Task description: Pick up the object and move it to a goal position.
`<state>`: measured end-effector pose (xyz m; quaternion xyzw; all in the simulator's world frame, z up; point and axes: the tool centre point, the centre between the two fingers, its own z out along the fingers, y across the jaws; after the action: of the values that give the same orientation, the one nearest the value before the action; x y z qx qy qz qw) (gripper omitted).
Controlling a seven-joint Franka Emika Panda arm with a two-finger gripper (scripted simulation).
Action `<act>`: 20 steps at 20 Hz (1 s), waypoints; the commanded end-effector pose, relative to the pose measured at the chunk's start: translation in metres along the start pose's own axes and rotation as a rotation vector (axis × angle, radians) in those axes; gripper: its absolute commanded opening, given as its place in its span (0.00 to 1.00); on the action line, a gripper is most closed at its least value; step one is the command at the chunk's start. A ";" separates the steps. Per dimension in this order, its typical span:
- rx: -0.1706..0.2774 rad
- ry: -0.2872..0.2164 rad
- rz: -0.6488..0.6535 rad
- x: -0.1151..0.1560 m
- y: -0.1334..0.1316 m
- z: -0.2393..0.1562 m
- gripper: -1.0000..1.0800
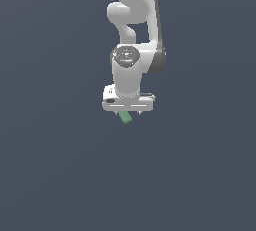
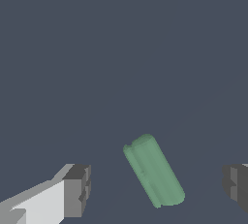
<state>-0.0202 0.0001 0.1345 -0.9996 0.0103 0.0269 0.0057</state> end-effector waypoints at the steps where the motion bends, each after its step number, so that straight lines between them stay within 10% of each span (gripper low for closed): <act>1: 0.000 0.000 0.000 0.000 0.000 0.000 1.00; 20: 0.017 0.005 -0.043 -0.001 0.008 0.005 1.00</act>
<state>-0.0205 -0.0069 0.1319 -0.9996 -0.0057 0.0228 0.0127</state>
